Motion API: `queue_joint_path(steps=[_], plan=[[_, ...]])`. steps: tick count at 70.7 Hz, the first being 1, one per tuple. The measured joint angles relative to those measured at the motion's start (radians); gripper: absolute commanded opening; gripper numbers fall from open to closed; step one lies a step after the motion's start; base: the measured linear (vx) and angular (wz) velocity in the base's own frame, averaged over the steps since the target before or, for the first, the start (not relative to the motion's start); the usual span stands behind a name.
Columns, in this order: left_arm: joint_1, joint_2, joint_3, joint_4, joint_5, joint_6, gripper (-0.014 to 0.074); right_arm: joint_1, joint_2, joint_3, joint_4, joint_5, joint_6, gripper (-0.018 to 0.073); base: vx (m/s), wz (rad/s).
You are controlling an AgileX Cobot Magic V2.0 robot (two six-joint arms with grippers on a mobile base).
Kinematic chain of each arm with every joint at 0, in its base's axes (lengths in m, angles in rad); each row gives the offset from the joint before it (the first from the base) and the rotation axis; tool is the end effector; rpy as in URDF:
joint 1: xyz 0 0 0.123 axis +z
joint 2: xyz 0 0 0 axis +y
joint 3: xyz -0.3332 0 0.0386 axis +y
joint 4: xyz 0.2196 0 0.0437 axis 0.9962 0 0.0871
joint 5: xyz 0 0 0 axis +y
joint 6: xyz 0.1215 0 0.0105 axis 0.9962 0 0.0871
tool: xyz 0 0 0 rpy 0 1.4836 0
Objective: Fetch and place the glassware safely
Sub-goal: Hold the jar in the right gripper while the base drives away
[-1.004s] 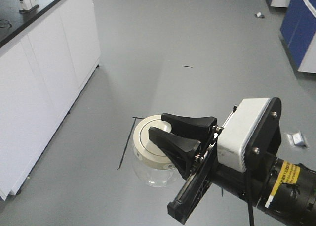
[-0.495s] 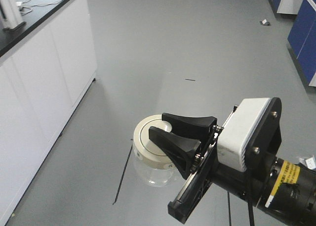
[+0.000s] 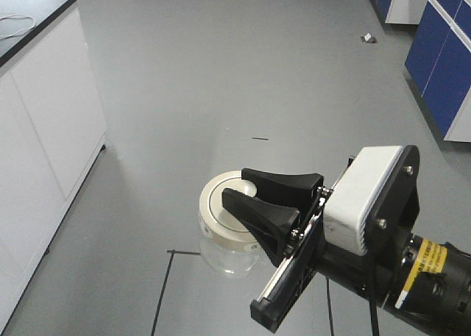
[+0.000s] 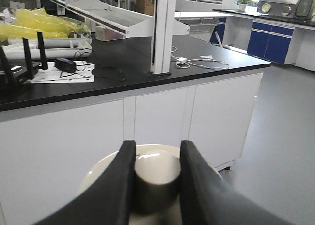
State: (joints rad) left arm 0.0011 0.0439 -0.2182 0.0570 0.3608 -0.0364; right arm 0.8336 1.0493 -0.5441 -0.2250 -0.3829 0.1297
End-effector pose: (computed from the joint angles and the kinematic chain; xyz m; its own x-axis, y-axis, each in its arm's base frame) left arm -0.0012 0.0025 0.2452 -0.0990 0.0168 -0.9950 -0.0194 0.9996 0.0188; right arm 0.1284 0.1565 0.3576 0.0336 -0.0807 -0.9962 -0.7936 0.6037 -0.0757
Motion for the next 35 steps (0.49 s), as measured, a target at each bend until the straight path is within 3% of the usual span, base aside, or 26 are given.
queue_joint_path(steps=[35], plan=[[0.0, 0.0, 0.0, 0.0, 0.0, 0.0, -0.0007, 0.0, 0.0, 0.0, 0.0, 0.0, 0.0, -0.0003, 0.4, -0.11]])
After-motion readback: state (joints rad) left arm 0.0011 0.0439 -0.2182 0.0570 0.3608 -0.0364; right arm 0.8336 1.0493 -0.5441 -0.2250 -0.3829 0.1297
